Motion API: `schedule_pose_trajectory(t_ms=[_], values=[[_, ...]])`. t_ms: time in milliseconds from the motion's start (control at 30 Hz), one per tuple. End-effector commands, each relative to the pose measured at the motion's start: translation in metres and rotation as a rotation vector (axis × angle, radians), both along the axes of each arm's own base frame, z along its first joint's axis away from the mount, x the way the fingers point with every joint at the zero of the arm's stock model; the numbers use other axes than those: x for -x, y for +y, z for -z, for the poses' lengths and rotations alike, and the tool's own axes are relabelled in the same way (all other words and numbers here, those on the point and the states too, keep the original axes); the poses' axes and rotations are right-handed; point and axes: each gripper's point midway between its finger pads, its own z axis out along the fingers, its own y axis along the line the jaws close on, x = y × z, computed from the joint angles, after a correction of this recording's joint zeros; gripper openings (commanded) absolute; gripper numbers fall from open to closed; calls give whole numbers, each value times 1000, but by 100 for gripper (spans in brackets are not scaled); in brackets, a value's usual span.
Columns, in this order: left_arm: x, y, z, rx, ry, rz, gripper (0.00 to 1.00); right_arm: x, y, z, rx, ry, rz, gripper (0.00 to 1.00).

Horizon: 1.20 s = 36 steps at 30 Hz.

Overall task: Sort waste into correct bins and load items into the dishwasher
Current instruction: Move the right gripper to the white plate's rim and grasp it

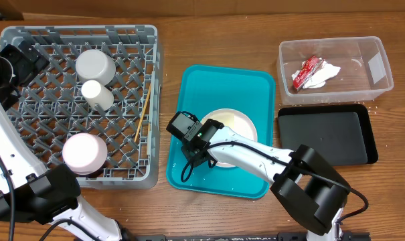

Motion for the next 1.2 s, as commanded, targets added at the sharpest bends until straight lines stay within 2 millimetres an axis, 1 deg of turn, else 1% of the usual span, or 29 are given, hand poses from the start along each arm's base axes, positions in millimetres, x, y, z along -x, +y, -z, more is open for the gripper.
schedule_pose_trajectory(t_ms=[0, 100, 167, 267, 433, 600, 700, 1000, 1167], values=[[-1, 0, 0, 7, -1, -8, 100, 0, 1, 0, -15, 7, 53, 4], [-1, 0, 0, 7, -1, -8, 100, -4, 6, -5, -34, 0, 82, 4], [-1, 0, 0, 7, -1, -8, 100, -9, 12, -15, -59, -11, 112, 4], [-1, 0, 0, 7, -1, -8, 100, -18, 17, -28, -70, -40, 142, 4], [-1, 0, 0, 7, -1, -8, 100, -39, 5, -54, -13, -148, 244, 4], [-1, 0, 0, 7, -1, -8, 100, -48, 7, -72, -20, -184, 273, 4], [-1, 0, 0, 7, -1, -8, 100, -52, 5, -77, -9, -206, 283, 4], [-1, 0, 0, 7, -1, -8, 100, -60, -11, -82, 64, -279, 299, 4], [-1, 0, 0, 7, -1, -8, 100, -61, -13, -82, 75, -285, 299, 4]])
